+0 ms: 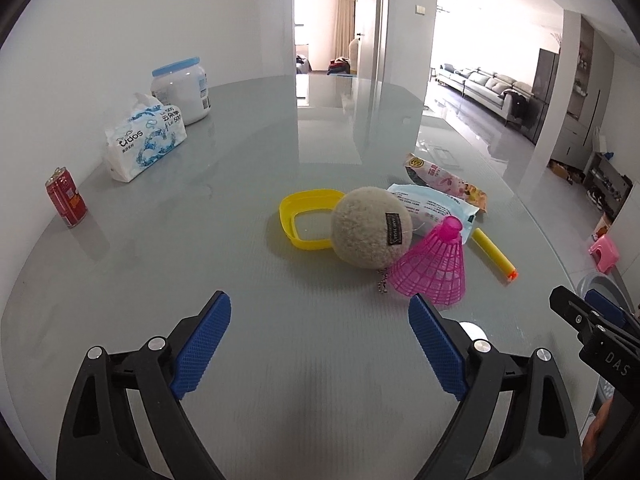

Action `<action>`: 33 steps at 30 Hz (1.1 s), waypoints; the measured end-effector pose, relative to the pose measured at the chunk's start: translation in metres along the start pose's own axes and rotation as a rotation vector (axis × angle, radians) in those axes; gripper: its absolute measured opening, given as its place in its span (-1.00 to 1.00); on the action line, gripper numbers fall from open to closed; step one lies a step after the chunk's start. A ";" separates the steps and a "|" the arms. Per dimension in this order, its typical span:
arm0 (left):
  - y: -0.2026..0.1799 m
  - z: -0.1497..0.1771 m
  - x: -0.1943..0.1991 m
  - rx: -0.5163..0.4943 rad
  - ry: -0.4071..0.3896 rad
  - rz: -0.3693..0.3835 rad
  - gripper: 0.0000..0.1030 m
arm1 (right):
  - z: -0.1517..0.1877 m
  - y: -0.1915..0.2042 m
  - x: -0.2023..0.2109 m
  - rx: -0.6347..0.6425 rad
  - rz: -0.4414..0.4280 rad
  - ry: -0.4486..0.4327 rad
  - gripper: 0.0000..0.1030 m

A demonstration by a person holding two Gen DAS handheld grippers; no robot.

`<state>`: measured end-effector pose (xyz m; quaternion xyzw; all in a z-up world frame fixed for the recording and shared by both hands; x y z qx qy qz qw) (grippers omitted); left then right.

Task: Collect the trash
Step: 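Grasp the yellow foam dart with the right gripper while the left gripper grasps the pink shuttlecock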

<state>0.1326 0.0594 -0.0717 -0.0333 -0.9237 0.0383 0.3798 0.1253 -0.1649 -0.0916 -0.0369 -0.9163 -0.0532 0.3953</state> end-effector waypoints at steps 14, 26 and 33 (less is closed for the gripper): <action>-0.012 -0.002 -0.032 0.010 0.052 0.035 0.72 | -0.024 0.015 -0.052 0.064 0.009 0.070 0.53; -0.020 -0.003 -0.034 0.017 0.060 0.039 0.72 | -0.034 0.028 -0.080 0.154 0.008 0.110 0.13; -0.031 -0.002 -0.033 0.014 0.058 0.040 0.72 | -0.036 0.040 -0.084 0.224 0.012 0.096 -0.20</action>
Point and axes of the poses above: each gripper's, at about its wrist camera, not at the fingertips, and x roughly against the way its jaws point, y to its left, z to its underside, the point moved 3 cm from there along -x, roughly the way its jaws point, and after that the axes turned 7 degrees about z, right-handed, at the moved point
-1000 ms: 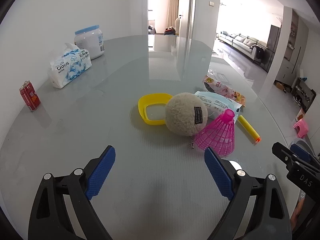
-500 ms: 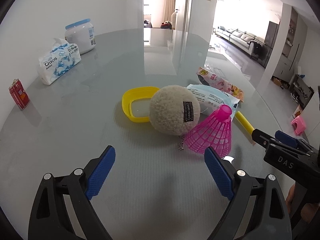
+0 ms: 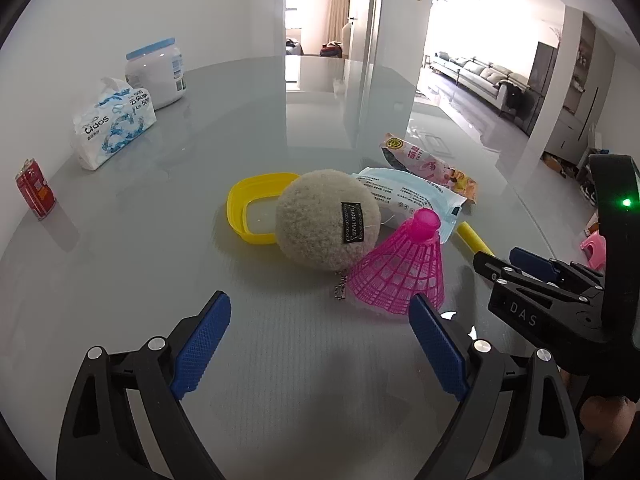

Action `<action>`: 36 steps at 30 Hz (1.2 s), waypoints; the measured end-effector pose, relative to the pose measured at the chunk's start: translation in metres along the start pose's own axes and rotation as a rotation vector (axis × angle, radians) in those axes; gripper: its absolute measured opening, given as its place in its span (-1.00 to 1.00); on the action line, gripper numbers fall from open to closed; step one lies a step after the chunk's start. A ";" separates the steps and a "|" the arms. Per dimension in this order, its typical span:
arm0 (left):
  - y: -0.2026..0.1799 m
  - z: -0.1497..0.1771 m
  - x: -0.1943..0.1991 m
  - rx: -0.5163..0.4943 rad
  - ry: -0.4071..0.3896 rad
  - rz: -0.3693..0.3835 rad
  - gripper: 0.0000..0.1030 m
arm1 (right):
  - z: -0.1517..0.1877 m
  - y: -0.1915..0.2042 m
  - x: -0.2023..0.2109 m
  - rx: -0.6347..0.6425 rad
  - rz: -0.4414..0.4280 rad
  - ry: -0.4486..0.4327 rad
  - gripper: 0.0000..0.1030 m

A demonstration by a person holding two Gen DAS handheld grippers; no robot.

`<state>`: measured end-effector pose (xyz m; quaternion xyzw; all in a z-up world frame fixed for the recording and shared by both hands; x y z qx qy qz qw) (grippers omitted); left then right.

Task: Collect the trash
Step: 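Grasp the yellow foam dart with the right gripper while the left gripper grasps the pink shuttlecock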

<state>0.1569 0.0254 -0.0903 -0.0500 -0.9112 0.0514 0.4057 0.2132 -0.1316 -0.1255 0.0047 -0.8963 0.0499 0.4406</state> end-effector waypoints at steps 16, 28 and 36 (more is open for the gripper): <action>-0.036 -0.003 -0.021 0.021 0.038 0.040 0.72 | 0.023 -0.053 0.024 -0.164 -0.081 -0.027 -0.76; -0.047 -0.010 -0.043 0.070 0.049 0.016 0.20 | 0.043 -0.076 0.038 -0.225 -0.119 -0.033 -0.76; -0.046 -0.002 -0.038 0.060 0.067 0.044 -0.21 | 0.046 -0.073 0.040 -0.236 -0.128 -0.029 -0.76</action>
Point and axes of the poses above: each gripper's, at about its wrist camera, not at the fingertips, and x roughly against the way its jaws point, y to its left, z to its underside, the point moved 3 cm from there along -x, roughly the way its jaws point, and after that the axes turned 7 degrees about z, right-handed, at the moved point
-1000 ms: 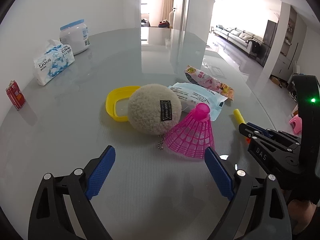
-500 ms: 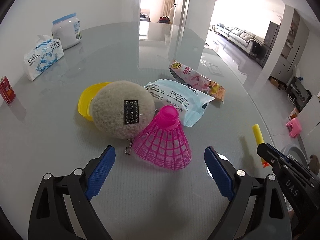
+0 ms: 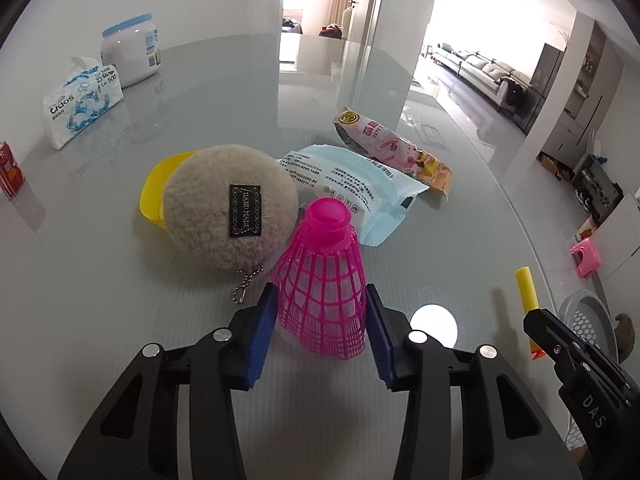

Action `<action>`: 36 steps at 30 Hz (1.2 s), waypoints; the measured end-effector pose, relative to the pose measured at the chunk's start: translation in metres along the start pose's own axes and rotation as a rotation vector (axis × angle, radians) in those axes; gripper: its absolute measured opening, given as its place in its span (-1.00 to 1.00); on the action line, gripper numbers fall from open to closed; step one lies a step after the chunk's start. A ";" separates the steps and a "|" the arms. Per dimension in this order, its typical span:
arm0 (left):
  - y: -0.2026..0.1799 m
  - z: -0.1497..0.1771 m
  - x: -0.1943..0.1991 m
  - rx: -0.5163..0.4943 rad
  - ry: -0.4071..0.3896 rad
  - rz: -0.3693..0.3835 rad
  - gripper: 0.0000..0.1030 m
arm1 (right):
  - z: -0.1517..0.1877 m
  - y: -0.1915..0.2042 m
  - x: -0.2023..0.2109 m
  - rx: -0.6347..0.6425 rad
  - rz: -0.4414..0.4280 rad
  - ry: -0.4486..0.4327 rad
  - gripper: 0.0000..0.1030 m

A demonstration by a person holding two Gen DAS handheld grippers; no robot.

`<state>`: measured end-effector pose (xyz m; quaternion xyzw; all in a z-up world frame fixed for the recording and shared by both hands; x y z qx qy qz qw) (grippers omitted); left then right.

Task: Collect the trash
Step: 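Grasp the yellow foam dart with the right gripper while the left gripper grasps the pink shuttlecock, then carry the dart and shuttlecock over the grey basket with both grippers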

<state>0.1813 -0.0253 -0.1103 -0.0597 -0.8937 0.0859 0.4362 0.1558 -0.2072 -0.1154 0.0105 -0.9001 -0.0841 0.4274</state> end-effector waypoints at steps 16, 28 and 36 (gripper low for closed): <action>0.005 0.025 0.057 -0.081 -0.059 0.000 -0.26 | 0.023 0.003 0.033 0.001 0.015 -0.015 -0.76; -0.045 0.039 0.084 -0.173 -0.082 0.082 -0.26 | 0.043 -0.031 0.076 -0.049 0.052 -0.060 -0.76; -0.113 0.054 0.080 -0.282 -0.046 0.211 -0.26 | 0.062 -0.097 0.111 -0.154 0.143 -0.094 -0.76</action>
Point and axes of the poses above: each gripper's, at about its wrist camera, not at the fingertips, and x roughly against the way its jaws point, y to its left, z to its underside, the point moved 3 cm from there along -x, roughly the way its jaws point, and after that the axes turned 7 degrees about z, right-handed, at the moved point
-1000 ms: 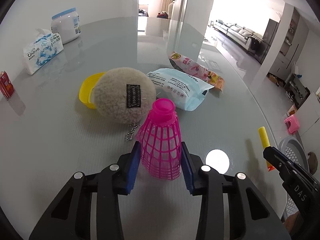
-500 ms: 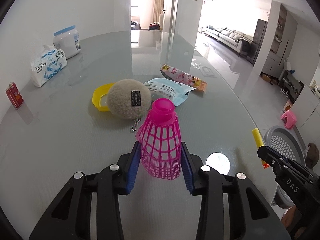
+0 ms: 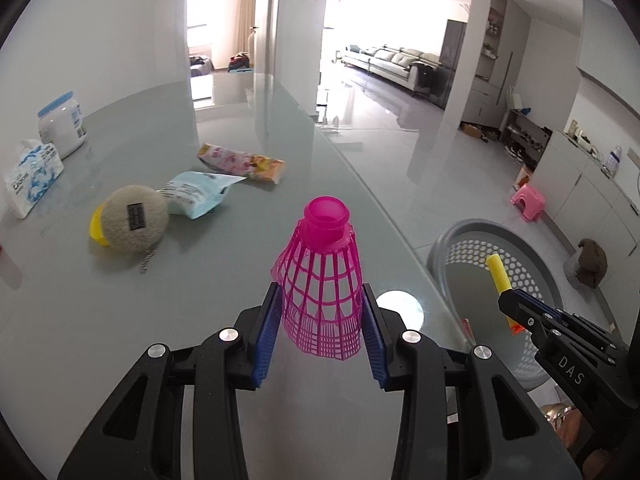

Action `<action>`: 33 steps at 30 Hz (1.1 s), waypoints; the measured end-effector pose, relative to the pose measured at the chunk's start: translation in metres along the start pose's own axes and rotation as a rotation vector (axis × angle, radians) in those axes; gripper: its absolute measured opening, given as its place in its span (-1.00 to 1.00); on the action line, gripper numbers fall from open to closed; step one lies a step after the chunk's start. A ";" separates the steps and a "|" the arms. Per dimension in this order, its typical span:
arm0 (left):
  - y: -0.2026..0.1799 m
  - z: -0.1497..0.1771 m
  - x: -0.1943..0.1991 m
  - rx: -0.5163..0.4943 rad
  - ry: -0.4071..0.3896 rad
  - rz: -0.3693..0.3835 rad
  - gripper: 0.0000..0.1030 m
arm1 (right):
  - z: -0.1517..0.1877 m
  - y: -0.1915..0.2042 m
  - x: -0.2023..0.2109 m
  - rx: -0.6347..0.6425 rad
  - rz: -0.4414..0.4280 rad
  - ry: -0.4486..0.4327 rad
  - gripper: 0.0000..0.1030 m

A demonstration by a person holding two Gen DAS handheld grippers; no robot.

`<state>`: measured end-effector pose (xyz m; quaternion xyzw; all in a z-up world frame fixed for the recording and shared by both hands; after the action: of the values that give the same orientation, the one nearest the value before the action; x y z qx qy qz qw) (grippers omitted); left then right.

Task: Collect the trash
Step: 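Carry the dart and shuttlecock over the grey basket with both grippers, then open both grippers to drop the dart and shuttlecock into the basket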

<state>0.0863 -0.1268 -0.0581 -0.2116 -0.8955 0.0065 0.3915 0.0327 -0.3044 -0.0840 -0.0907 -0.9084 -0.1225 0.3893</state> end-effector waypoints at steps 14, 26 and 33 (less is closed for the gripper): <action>-0.102 0.004 -0.056 -0.195 0.102 0.196 -0.26 | 0.018 -0.100 0.009 -0.169 0.145 0.010 -0.76; -0.149 0.013 -0.105 -0.284 0.199 0.256 -0.26 | 0.027 -0.134 -0.004 -0.236 0.178 0.046 -0.76; -0.154 0.013 -0.119 -0.291 0.223 0.263 -0.26 | 0.025 -0.143 -0.013 -0.246 0.182 0.062 -0.76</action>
<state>0.0914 -0.3103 -0.1228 -0.3802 -0.8028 -0.0954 0.4492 -0.0132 -0.4341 -0.1321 -0.2159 -0.8620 -0.2000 0.4126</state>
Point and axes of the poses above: each gripper's, at about its wrist camera, not at the fingertips, and x roughly against the way its jaws point, y to its left, z to its underside, the point moved 3 cm from there along -x, roughly the way its jaws point, and after that the axes turned 7 degrees about z, right-handed, at the moved point
